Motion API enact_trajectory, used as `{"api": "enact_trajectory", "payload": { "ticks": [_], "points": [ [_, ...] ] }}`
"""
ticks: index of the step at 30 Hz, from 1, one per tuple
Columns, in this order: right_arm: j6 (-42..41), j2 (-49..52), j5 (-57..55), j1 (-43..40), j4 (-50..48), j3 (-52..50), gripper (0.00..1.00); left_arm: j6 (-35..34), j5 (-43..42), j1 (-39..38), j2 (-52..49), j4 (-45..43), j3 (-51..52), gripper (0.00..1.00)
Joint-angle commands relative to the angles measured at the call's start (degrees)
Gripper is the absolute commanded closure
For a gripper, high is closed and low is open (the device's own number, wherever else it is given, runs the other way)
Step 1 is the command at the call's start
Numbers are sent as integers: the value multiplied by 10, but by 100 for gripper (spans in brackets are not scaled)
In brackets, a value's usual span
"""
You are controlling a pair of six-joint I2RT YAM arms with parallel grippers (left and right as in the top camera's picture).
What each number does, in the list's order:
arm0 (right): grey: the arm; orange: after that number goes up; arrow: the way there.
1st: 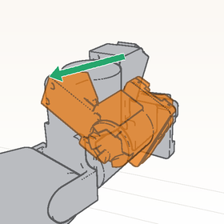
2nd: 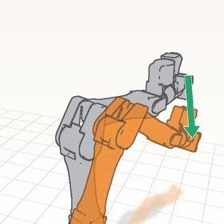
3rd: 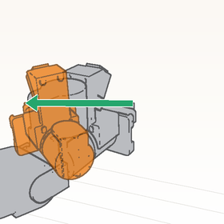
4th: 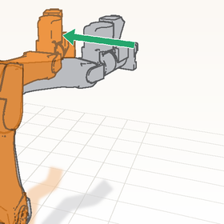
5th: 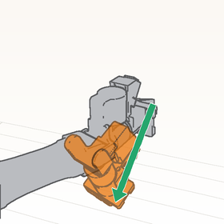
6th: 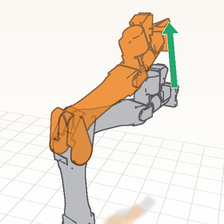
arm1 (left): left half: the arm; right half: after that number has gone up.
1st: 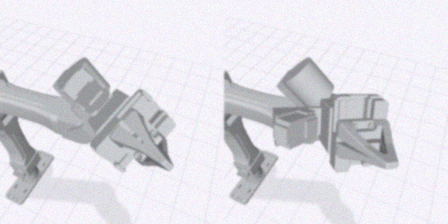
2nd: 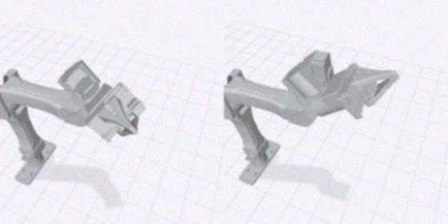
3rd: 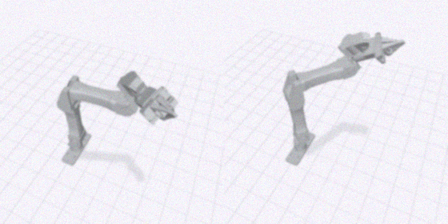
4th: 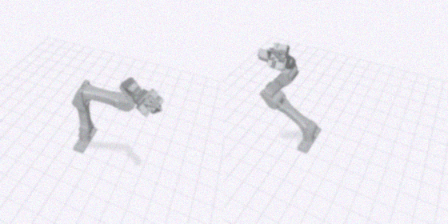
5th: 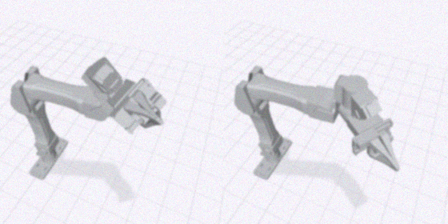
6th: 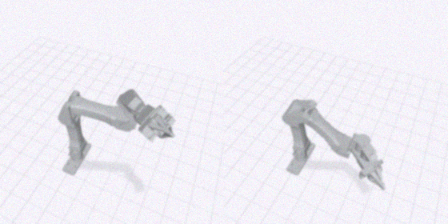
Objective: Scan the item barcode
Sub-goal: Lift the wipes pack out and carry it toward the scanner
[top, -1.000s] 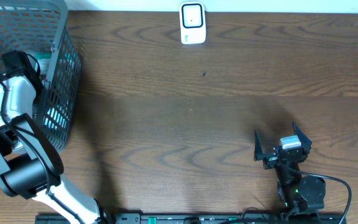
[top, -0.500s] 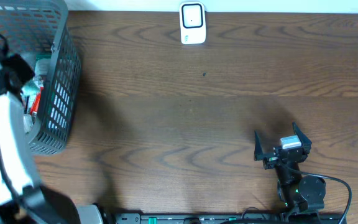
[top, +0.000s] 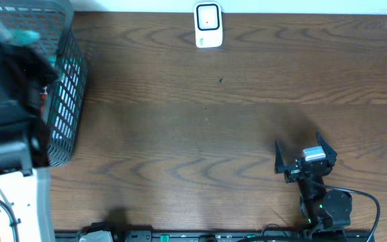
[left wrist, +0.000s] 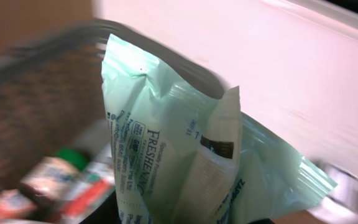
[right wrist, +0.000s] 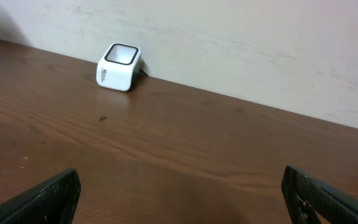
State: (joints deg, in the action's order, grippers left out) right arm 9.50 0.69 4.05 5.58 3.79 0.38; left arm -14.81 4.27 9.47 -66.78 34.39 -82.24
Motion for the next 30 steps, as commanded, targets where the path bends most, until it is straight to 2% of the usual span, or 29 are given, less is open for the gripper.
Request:
{"api": "enact_trajectory", "payload": {
  "ticks": [1,8,12,16,19,21,23,30],
  "points": [
    [0,-3,-1,4,2,-1,1,-49,-6,-77,-2,18,-14,72],
    [0,-3,-1,4,2,-1,1,-130,-6,-270,-85,88,-14,73],
    [0,-3,-1,4,2,-1,1,-171,-6,-373,-177,74,-14,73],
    [0,-3,-1,4,2,-1,1,-249,-7,-448,-284,35,-14,73],
    [0,-3,-1,4,2,-1,1,-290,-10,-487,-348,3,-14,73],
    [0,-3,-1,4,2,-1,1,-290,-34,-509,-384,-27,-14,73],
    [0,-3,-1,4,2,-1,1,-291,-54,-523,-404,-49,-14,73],
    [0,-3,-1,4,2,-1,1,-362,-71,-569,-459,-78,-14,73]
  ]
}}
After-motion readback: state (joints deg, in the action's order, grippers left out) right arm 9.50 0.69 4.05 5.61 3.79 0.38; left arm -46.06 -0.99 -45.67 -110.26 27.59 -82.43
